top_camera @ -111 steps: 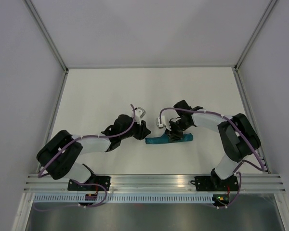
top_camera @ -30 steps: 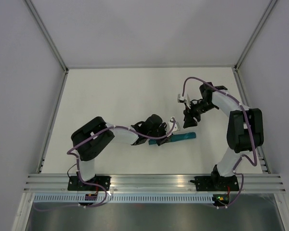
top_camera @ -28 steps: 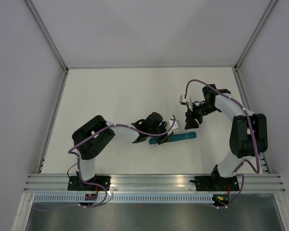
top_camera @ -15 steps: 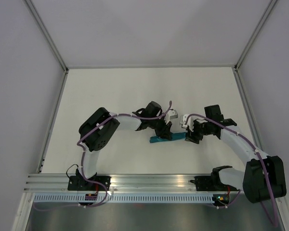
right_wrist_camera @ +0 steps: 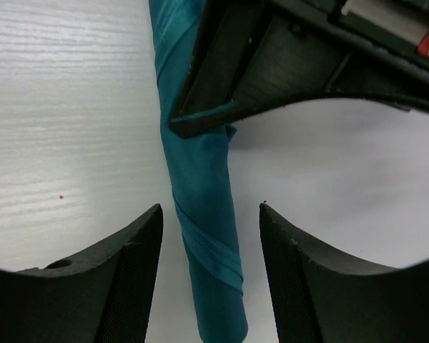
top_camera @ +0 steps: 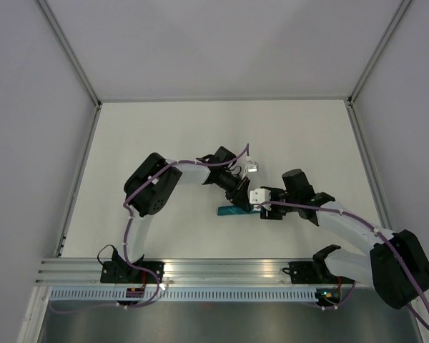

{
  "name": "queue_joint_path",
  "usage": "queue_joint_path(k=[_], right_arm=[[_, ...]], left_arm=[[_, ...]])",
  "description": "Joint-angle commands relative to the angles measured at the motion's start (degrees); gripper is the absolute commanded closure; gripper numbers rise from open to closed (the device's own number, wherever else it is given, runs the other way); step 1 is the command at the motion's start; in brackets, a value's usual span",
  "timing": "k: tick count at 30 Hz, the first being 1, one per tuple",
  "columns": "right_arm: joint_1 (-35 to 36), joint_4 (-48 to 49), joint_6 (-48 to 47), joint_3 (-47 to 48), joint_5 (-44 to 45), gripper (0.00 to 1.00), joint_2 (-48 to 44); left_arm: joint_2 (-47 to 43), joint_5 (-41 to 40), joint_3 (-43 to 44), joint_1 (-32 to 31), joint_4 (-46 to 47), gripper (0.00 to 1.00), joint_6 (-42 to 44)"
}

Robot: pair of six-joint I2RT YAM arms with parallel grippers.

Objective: Fold the napkin, place the utensils inside, and roll it up
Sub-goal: Roll the napkin with the utensil

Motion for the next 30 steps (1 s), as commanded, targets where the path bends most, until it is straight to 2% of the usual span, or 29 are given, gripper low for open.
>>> queue_joint_path(k=[1,9,16,19,23,30], right_arm=[[3.5,4.9,1.0,-0.5,2.8,0.37,-0.4],[9.3,4.6,1.7,-0.1,5.1,0.38,3.4],[12.0,6.8,2.7,0.4,7.0,0.4,6.9],[13.1,8.2,3.2,0.7,8.5,0.41,8.4],[14.2,8.5,3.3,1.0,9.3,0.44,10.1],[14.9,7.3,3.3,1.5,11.0,0.6,12.7]], left_arm=[[5.6,-1.9,1.5,0.8,-13.0,0.94,-0.5],[7.9,-1.4,4.1,1.2,-13.9,0.93,-3.1],[8.8,-0.4,4.9,1.4,-14.3,0.88,-4.0],[8.8,-0.2,4.9,1.4,-14.3,0.83,-4.1],[8.3,-0.5,5.1,1.5,-14.4,0.78,-4.4],[6.4,-1.7,6.5,1.8,-13.9,0.68,-6.9]])
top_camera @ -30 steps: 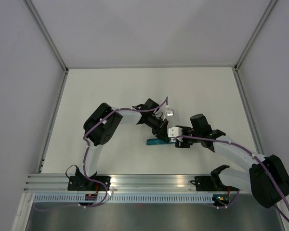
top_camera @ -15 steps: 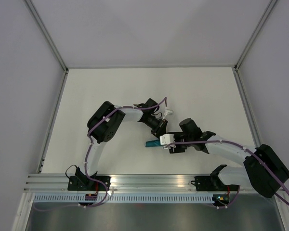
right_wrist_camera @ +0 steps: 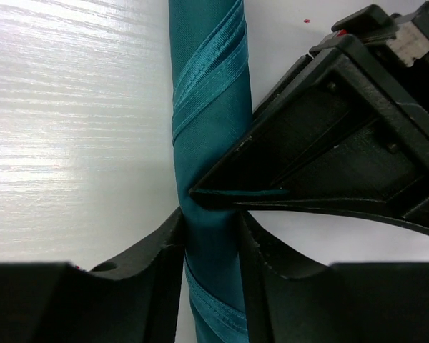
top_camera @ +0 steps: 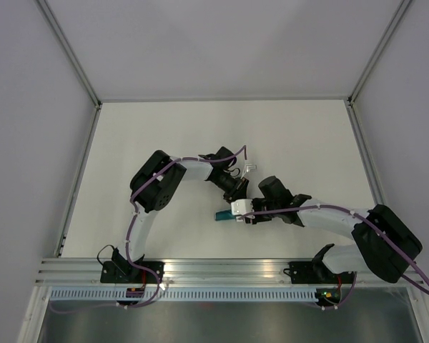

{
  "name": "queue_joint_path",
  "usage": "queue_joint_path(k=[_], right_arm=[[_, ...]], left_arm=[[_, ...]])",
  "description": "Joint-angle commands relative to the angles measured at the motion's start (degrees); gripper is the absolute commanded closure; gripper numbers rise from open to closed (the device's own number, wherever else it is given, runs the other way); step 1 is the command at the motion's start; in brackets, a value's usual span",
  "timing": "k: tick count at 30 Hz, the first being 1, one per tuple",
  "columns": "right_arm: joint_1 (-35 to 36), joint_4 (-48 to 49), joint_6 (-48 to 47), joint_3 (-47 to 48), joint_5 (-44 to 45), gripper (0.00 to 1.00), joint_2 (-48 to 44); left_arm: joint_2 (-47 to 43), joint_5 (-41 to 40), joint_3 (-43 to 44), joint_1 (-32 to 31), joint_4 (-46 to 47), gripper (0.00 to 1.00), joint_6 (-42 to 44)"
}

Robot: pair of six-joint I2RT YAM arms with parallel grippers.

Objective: Fold the napkin, place the utensils inside, and roll it up
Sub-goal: Roll the napkin with the utensil

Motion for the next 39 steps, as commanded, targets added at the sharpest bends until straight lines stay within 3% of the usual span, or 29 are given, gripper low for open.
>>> queue_joint_path(k=[1,10,15,26,39], right_arm=[[0.5,-2.3,0.6,0.9,1.6,0.61,2.6],[0.5,-6.9,1.6,2.1,1.6,0.76,5.9],[0.4,-8.1,2.3,2.4,1.3,0.77,7.0],[-3.2,-11.4,7.5,8.5,0.6,0.78,13.7],[-7.2,-11.0,24.7,20.6,7.4,0.78,27.5]], left_arm=[[0.5,-8.2,0.6,0.6,-1.8,0.66,-2.5],[-4.7,-11.1,1.2,3.0,-0.7,0.64,-3.7],[-6.7,-12.1,1.1,4.7,-0.7,0.64,-3.7],[-14.0,-23.8,1.2,11.3,0.2,0.65,-8.7],[-26.5,-35.7,-4.6,13.8,-0.2,0.69,-16.0]])
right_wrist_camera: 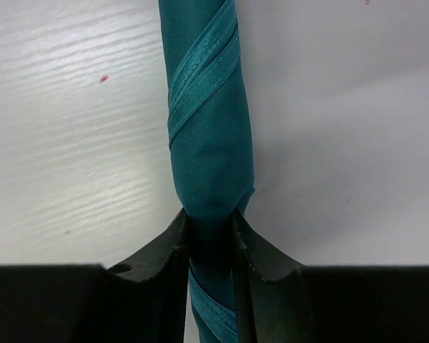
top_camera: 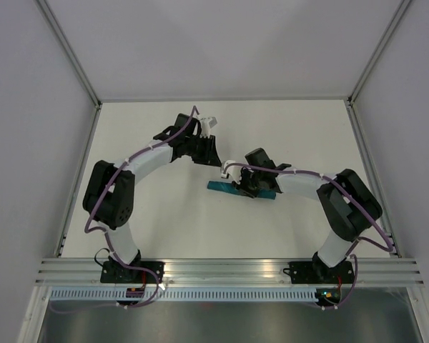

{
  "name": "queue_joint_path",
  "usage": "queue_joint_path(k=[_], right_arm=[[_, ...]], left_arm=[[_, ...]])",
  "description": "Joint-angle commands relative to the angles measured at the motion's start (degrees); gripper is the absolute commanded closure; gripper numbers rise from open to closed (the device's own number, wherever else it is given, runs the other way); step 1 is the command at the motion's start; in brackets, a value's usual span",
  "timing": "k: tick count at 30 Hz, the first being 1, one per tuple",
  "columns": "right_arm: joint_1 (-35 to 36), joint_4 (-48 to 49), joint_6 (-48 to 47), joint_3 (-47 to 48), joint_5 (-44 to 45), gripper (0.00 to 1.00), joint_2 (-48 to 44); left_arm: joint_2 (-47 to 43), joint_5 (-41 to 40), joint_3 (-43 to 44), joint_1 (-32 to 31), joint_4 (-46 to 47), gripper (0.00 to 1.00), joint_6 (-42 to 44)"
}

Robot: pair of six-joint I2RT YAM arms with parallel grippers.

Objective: Fold the napkin, place the utensils inside, and roll it up
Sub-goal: Roll the napkin with the utensil

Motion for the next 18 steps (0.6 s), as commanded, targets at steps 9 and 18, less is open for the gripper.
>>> queue_joint_path(k=[9,18], right_arm=[[-1.4,-10.1,18.2,10.2,11.5,0.78,14.3],[-2.3,-14.7,29.8,25.7,10.7,0.78,24.7]], left_arm=[[-17.1,-9.9,-8.0,-0.2,-0.6,0.69,-7.4],[-31.6,-10.2,-11.9,-0.2,-3.0,0.66,-6.9]])
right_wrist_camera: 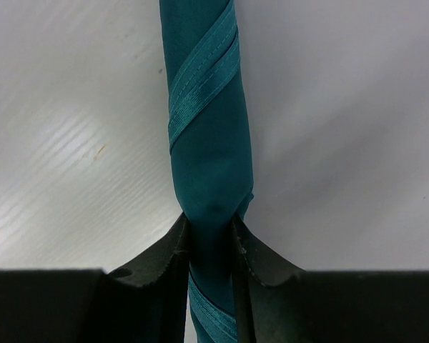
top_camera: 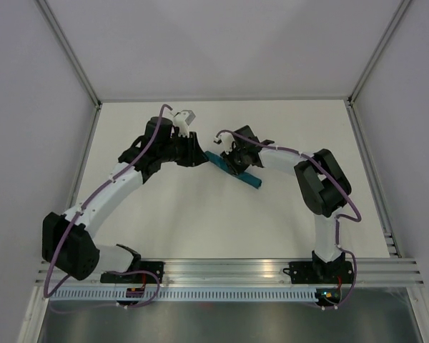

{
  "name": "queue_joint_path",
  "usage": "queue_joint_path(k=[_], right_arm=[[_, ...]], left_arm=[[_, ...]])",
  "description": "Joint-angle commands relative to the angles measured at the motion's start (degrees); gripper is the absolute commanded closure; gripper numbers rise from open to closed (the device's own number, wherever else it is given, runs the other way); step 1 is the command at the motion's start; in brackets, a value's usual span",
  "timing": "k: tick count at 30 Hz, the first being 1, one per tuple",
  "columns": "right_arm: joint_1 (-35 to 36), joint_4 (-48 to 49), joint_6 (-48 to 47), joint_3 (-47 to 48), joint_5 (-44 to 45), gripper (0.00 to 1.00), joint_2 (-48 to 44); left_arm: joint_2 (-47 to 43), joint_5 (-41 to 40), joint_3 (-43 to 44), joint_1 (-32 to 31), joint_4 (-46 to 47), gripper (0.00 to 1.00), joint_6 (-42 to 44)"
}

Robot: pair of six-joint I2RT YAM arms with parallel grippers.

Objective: Fold the napkin, place the utensils inside, and roll it up
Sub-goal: Roll the napkin with the utensil

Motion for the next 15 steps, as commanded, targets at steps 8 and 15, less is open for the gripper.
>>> queue_joint_path(k=[8,15], right_arm=[[-1.7,-9.4,17.4,7.9,4.4,0.78,12.6],[-4.7,-7.3,25.4,9.1,6.0,0.78,15.3]], left_arm=[[-12.2,-0.9,-1.2,0.0,-5.1,0.66,-1.2],[-14.2,2.2,-1.2,0.0,-5.5,0.66,0.0]])
